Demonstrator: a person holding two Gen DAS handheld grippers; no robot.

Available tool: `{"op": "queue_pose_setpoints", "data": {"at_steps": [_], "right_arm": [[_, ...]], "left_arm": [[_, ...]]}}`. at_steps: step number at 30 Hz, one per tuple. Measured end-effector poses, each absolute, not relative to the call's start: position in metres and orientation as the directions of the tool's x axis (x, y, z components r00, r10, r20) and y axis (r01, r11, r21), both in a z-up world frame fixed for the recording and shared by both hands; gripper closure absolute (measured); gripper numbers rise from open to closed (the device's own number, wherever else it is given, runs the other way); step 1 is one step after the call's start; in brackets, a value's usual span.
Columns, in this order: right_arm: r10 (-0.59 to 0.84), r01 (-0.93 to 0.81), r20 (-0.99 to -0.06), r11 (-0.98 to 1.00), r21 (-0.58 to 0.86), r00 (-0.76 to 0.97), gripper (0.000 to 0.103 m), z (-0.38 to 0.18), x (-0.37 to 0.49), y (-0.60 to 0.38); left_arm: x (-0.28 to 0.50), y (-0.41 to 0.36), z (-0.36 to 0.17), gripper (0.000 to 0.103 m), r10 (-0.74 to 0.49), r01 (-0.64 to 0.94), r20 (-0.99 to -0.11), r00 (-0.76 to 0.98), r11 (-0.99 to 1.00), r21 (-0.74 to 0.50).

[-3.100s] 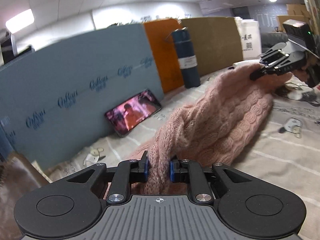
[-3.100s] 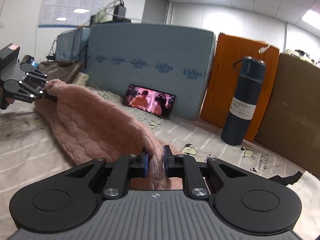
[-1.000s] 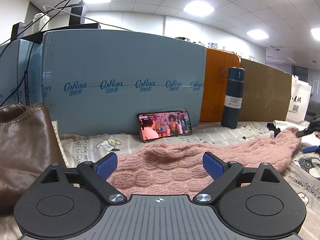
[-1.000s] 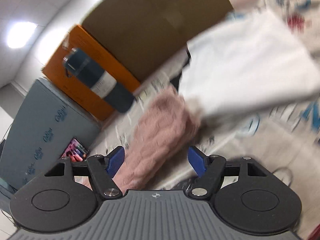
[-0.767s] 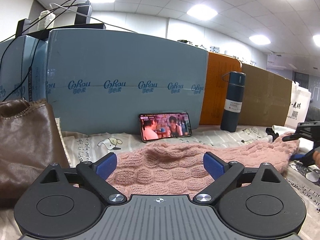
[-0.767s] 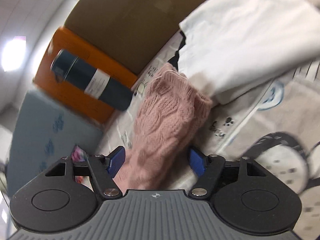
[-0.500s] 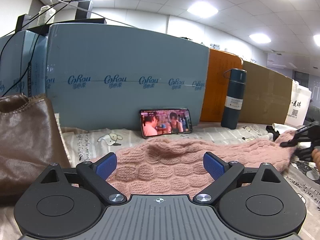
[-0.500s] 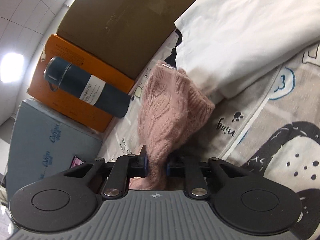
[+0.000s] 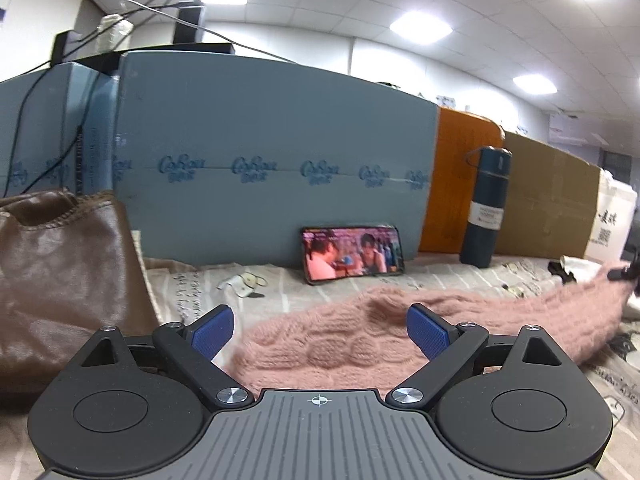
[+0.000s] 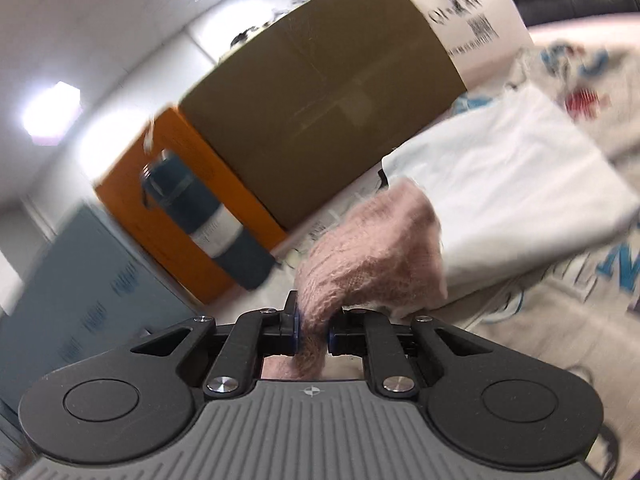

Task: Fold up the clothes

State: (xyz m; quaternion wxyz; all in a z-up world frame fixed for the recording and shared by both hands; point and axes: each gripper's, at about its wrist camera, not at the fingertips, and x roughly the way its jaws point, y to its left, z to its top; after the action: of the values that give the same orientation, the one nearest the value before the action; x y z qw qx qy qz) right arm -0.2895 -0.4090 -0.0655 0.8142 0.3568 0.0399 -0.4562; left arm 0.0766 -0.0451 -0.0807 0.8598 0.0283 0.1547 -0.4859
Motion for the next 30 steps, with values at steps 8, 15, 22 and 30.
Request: {"op": "queue_pose_setpoints", "data": {"at_steps": [8, 15, 22, 30], "right_arm": [[-0.634, 0.735, -0.374, 0.606, 0.305, 0.677, 0.092, -0.065, -0.225, -0.367], [-0.581, 0.692, -0.427, 0.702, 0.168, 0.693, 0.084, -0.074, -0.184, -0.335], [-0.519, 0.614, -0.422, 0.779, 0.123, 0.743, 0.039, -0.074, -0.165, -0.312], [-0.405, 0.530, -0.458, 0.828, 0.183, 0.791, 0.031, -0.083, -0.153, -0.303]], "left_arm": [[0.079, -0.043, -0.080, 0.008, -0.831, 0.845, -0.290, 0.475, 0.523, -0.115], [0.080, -0.043, -0.080, 0.008, -0.836, 0.848, -0.292, 0.464, 0.515, -0.128], [0.080, -0.044, -0.082, 0.007, -0.840, 0.851, -0.299, 0.452, 0.507, -0.137], [0.079, -0.044, -0.082, 0.007, -0.843, 0.853, -0.302, 0.446, 0.502, -0.143]]}}
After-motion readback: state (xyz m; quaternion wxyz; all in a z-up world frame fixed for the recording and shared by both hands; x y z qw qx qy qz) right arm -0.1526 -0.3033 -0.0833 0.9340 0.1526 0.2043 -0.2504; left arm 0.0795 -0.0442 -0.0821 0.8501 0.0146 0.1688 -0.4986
